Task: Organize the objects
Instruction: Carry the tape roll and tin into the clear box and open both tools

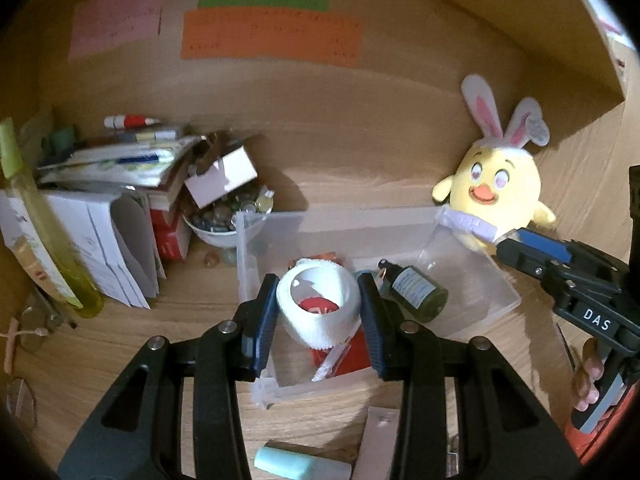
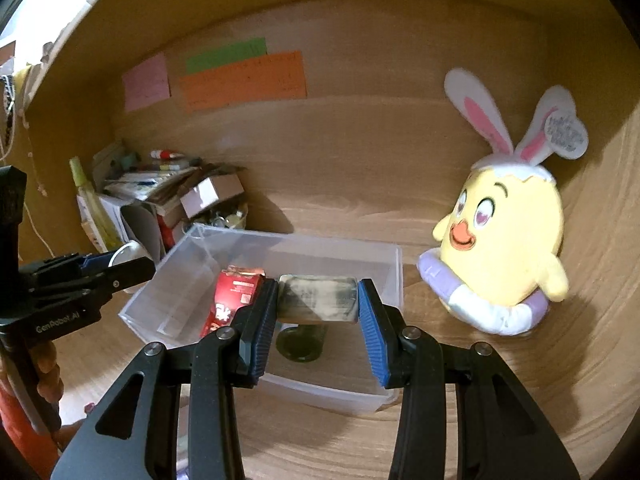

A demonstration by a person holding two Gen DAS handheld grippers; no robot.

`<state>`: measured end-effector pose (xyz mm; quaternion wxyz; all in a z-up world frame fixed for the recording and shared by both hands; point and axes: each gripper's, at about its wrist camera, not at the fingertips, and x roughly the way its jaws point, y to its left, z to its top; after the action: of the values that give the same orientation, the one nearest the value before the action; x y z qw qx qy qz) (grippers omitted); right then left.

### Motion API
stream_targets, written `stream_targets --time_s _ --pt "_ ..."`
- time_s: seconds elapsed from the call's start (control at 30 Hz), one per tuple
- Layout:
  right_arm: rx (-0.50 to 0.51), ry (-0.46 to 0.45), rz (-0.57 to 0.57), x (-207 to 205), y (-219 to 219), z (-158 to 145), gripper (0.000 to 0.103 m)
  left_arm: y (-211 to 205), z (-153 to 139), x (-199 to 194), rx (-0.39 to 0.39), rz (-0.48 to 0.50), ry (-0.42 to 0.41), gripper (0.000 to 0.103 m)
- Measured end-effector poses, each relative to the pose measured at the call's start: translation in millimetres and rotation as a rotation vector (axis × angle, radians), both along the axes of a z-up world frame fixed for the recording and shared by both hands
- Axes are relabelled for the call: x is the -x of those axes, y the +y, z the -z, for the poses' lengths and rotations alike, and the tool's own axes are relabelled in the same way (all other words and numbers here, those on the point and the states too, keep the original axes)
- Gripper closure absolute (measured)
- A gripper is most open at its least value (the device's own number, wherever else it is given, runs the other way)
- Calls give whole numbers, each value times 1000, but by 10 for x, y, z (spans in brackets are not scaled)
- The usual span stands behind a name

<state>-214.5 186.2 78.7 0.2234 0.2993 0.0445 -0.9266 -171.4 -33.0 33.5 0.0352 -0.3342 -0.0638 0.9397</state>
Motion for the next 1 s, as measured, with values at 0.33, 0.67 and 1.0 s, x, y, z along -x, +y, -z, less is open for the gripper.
stream_targets --time_s 0.33,0.67,1.0 --pt "-34 -101 19 295 -24 376 66 87 235 168 23 25 -65 64" --pt "-81 -141 17 378 -90 554 66 213 398 255 75 54 -102 64" --pt "-103 -163 15 411 -121 600 66 235 412 241 80 57 -108 51"
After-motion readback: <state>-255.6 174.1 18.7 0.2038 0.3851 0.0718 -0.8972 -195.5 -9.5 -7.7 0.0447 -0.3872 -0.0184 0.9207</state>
